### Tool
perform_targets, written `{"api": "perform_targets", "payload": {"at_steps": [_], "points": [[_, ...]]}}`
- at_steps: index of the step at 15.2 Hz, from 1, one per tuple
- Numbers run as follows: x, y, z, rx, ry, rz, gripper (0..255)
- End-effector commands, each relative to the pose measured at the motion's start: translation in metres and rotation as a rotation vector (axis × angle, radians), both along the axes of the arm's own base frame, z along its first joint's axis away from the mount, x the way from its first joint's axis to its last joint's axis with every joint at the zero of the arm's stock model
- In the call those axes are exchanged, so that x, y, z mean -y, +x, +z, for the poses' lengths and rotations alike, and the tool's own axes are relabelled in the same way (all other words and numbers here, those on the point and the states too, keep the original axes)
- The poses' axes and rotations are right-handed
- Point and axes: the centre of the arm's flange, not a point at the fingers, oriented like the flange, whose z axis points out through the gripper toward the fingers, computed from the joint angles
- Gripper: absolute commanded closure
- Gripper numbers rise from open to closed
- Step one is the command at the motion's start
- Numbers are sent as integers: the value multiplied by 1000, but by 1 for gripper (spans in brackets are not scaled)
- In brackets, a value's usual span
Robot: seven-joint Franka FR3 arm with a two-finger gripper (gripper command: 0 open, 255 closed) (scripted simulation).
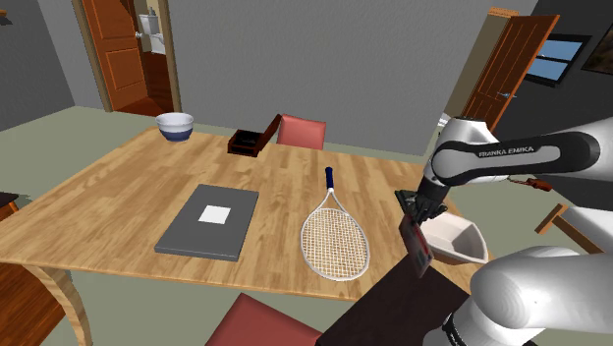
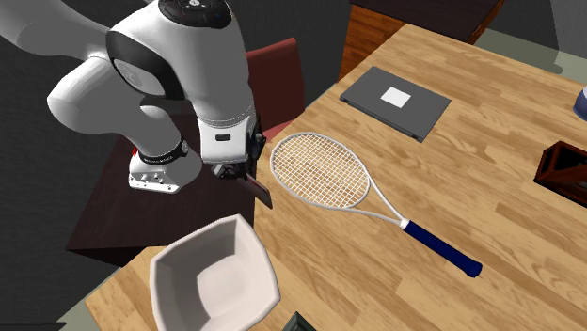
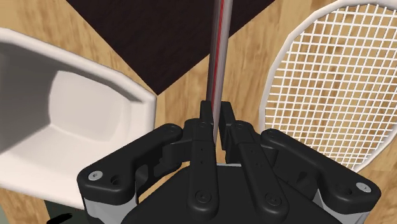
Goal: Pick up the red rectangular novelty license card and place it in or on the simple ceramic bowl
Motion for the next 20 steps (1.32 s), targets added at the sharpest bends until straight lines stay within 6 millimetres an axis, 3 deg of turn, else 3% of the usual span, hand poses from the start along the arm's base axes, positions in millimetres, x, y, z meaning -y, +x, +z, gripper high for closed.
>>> {"api": "perform_targets", "payload": {"at_steps": [1,15,20], "points": [[0,1,11,-1,0,0,255],[0,1,83,-1,0,0,255],[62,-13,98,-1,0,0,255]]}}
